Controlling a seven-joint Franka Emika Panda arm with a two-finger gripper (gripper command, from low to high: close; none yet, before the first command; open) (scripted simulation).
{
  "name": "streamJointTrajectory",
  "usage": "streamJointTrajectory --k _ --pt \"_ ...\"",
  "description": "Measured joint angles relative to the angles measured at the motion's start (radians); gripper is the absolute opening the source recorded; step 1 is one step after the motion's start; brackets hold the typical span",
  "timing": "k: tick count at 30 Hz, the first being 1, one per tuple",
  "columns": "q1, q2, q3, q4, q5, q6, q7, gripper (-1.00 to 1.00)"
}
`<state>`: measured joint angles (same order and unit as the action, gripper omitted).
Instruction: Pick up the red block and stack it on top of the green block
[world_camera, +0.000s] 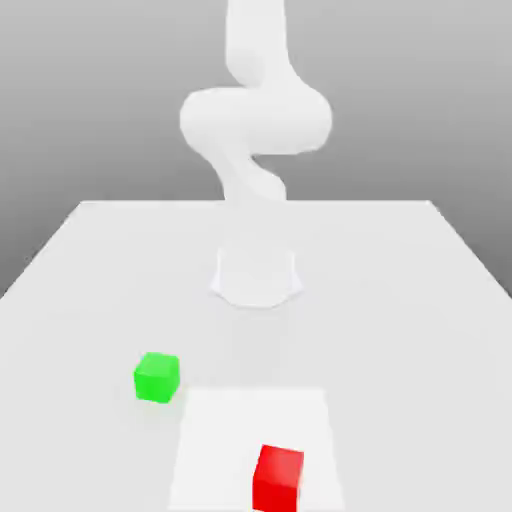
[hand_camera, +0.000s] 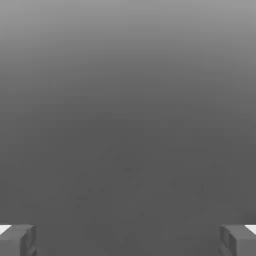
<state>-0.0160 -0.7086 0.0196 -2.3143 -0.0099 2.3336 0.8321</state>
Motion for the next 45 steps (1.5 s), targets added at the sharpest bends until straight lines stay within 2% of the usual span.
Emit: streamJointTrajectory --k 15,24,29,30,37,42,45 --pt "-0.061 0.551 0.082 -0.086 -0.068 0.202 0.199 0.0" --pt "-0.052 0.873 0.09 -0.138 -0.055 0.323 0.279 0.0" --pt "-0.033 1.053 0.069 -0.126 -0.075 0.451 0.31 0.0" --pt "-0.027 1.087 0.062 -0.121 -0.083 0.479 0.316 -1.0" --pt "-0.027 1.095 0.062 -0.12 -0.086 0.486 0.319 -1.0" --pt "-0.047 0.939 0.082 -0.151 -0.047 0.361 0.295 -1.0" --pt "-0.085 0.834 0.03 -0.243 -0.039 0.346 0.372 -1.0"
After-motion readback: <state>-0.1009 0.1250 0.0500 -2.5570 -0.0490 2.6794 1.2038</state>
